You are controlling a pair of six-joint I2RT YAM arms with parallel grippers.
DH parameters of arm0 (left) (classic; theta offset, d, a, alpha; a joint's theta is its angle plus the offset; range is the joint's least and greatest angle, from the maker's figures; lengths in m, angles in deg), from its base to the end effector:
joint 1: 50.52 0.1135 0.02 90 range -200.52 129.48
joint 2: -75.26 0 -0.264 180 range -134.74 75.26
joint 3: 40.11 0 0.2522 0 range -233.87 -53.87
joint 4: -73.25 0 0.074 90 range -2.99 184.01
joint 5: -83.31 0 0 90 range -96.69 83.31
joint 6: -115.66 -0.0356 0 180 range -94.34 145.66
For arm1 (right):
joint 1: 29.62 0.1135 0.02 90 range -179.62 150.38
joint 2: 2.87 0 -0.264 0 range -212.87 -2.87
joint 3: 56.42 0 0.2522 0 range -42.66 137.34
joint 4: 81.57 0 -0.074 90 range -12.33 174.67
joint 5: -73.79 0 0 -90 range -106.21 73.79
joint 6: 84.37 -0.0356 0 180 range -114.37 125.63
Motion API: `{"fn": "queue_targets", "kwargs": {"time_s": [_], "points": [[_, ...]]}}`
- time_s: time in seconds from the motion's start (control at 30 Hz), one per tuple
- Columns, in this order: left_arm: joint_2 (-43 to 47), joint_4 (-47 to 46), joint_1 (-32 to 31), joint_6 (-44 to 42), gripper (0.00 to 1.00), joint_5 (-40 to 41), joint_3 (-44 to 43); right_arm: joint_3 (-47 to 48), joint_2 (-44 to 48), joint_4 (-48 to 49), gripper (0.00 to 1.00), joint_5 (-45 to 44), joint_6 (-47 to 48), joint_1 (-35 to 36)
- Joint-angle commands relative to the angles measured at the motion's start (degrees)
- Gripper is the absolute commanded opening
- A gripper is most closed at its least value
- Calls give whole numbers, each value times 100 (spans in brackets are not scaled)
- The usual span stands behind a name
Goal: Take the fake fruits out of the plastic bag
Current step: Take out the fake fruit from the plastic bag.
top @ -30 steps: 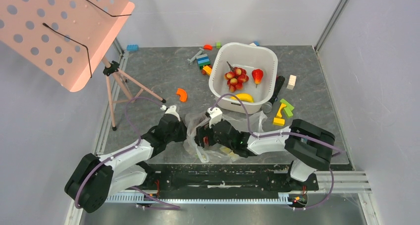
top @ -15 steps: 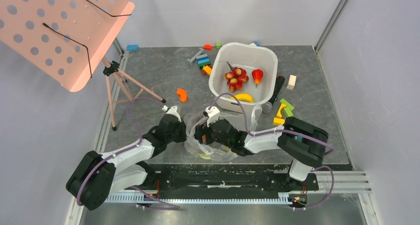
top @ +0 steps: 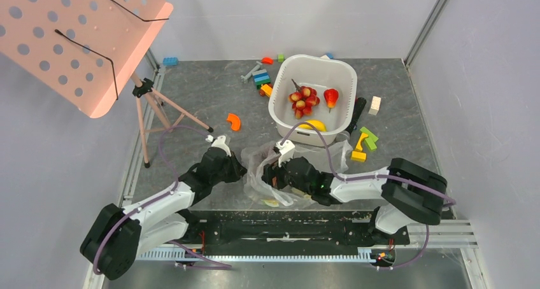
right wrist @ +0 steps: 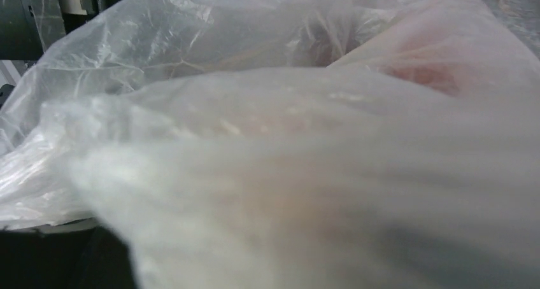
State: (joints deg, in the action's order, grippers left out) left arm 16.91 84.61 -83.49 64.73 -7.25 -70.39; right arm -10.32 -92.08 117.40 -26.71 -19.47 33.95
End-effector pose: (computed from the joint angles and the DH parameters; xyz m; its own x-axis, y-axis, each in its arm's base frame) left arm 0.1581 -0.1030 0.1500 -0.7607 -0.2578 -0.5958 0.0916 0.8660 -0.4916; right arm 0.1393 0.2657 0.1605 -0.5069 -0.0828 -0.8580 -0.6531 0.6865 0.3196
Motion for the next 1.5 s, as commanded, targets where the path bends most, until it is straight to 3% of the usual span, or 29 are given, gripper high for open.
{"fn": "queue_targets", "kwargs": {"time_s": [0.0,0.2,0.4,0.47,0.6,0.93,1.3,1.47], "points": [[284,176,1,-106,19,203,-14,-245,635,-301,65,-302,145,-3],[417,204,1,-97,20,263,19,-469,1485,-876,65,-530,285,6],[797,506,1,101,54,-77,-26,-689,2220,-1149,65,-598,313,7],[1146,661,1,206,60,-214,-57,-736,2328,-1209,65,-619,318,6],[1909,1234,1,225,63,-52,-212,-755,2509,-1409,65,-675,319,6],[2662,1834,1,636,64,-3,-632,-746,3244,-2131,65,-929,341,6],[1872,1095,-3,1120,81,-887,-998,-588,4165,-2941,66,-1373,427,6],[1658,888,-27,1282,83,-1197,-1119,-618,4333,-3027,65,-1446,430,6]]}}
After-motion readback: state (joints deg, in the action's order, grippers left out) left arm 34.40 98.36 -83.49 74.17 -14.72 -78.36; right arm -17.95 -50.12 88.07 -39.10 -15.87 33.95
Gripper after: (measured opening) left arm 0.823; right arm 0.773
